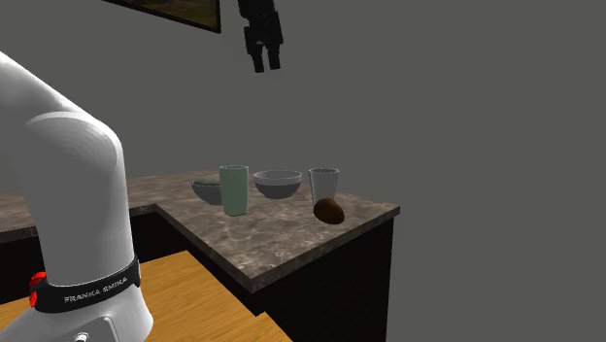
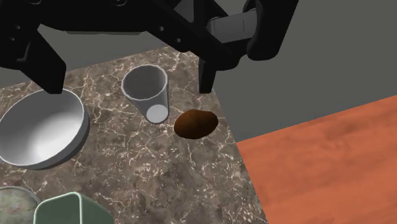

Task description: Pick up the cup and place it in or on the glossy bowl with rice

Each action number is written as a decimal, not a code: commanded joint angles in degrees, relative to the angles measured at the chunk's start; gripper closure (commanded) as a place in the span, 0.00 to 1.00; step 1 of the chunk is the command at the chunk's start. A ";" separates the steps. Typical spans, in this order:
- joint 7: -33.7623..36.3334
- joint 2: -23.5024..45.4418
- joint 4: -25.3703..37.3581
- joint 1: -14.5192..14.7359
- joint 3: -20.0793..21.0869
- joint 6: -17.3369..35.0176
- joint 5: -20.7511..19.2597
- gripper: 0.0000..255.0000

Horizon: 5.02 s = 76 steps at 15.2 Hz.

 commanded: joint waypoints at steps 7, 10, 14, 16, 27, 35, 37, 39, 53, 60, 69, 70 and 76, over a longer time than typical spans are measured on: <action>-1.27 9.58 -1.62 0.35 -0.78 8.59 0.72 0.00; -1.98 14.99 -1.52 0.60 -1.18 12.59 1.23 0.00; -3.05 22.74 -0.42 0.96 -1.71 17.46 2.11 0.00; -3.64 26.78 0.53 1.16 -1.96 19.66 2.65 0.00; -7.10 49.35 9.89 1.69 -2.61 27.98 6.47 0.00; -7.69 52.31 7.48 2.02 -2.17 33.36 7.42 0.00; -7.69 52.31 7.47 2.02 -2.17 33.36 7.42 0.00; -7.69 52.31 7.48 2.02 -2.17 33.36 7.42 0.00; -7.52 51.90 7.78 2.03 -2.20 32.65 7.27 1.00; -6.42 49.38 10.32 2.00 -2.33 27.68 6.39 1.00; -5.20 46.93 14.47 1.94 -2.44 21.17 5.54 1.00; -5.07 46.72 14.99 1.93 -2.45 20.44 5.46 1.00; -4.36 45.67 18.41 1.89 -2.50 16.03 5.07 1.00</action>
